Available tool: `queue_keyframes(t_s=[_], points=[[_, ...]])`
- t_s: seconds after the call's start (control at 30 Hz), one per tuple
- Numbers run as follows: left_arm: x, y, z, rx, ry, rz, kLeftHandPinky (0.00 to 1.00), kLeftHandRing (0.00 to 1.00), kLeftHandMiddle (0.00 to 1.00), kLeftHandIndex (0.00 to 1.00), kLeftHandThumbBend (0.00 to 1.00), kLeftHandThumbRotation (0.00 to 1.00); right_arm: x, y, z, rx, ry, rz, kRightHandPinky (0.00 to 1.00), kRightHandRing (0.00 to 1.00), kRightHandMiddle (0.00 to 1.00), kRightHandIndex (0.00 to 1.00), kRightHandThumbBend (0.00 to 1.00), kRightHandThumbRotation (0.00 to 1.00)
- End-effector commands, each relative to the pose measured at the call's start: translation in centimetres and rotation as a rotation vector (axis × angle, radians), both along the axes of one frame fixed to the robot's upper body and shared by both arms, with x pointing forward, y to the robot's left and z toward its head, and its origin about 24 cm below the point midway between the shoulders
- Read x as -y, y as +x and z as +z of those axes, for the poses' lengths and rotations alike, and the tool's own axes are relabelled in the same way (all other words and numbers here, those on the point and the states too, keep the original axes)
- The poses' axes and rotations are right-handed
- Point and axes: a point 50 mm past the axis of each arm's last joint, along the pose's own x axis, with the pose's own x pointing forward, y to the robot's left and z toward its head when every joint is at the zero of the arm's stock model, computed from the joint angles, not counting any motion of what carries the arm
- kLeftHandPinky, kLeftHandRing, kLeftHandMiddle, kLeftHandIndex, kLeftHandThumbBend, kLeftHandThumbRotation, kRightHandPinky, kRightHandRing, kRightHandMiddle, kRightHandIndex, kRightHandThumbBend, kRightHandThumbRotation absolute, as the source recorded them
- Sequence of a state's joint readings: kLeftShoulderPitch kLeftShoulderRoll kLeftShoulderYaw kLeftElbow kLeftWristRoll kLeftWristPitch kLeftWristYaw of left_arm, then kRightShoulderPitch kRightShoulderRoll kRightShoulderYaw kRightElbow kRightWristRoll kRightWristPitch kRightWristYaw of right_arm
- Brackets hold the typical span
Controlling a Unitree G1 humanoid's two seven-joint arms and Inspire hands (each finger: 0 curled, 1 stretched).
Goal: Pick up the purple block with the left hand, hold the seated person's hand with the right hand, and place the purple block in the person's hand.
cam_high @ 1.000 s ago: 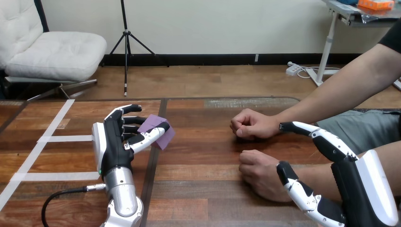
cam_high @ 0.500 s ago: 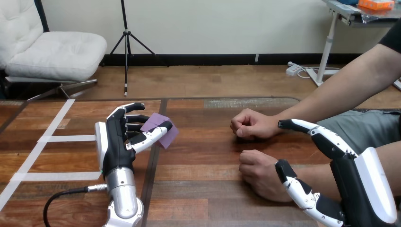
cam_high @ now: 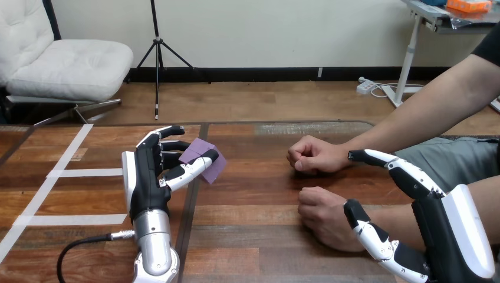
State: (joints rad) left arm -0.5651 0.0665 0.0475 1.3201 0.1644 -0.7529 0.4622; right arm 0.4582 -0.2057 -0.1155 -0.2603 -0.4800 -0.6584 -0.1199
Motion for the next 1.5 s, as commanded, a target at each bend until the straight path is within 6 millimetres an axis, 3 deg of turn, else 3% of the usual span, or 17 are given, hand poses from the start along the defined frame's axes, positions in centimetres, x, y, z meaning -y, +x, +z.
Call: queue_keyframes(t_s=[0.0, 0.87, 1.47], points=[[0.6, 1.1, 2.3, 0.126, -0.030, -0.028, 0.53, 0.50, 0.52, 0.63, 0.72, 0.00, 0.1, 1.2, 1.1, 0.060, -0.029, 0.015, 0.83, 0.81, 0.80, 0.77, 0.45, 0.49], [1.6, 0.1, 2.3, 0.202, -0.077, -0.101, 0.55, 0.50, 0.53, 0.63, 0.72, 0.00, 1.3, 1.9, 2.1, 0.007, -0.183, -0.016, 0.87, 0.86, 0.86, 0.83, 0.55, 0.48], [2.3, -0.8, 2.2, 0.247, -0.108, -0.144, 0.56, 0.49, 0.51, 0.63, 0.73, 0.00, 2.6, 2.8, 3.2, -0.103, -0.432, -0.053, 0.97, 0.93, 0.92, 0.89, 0.66, 0.34]])
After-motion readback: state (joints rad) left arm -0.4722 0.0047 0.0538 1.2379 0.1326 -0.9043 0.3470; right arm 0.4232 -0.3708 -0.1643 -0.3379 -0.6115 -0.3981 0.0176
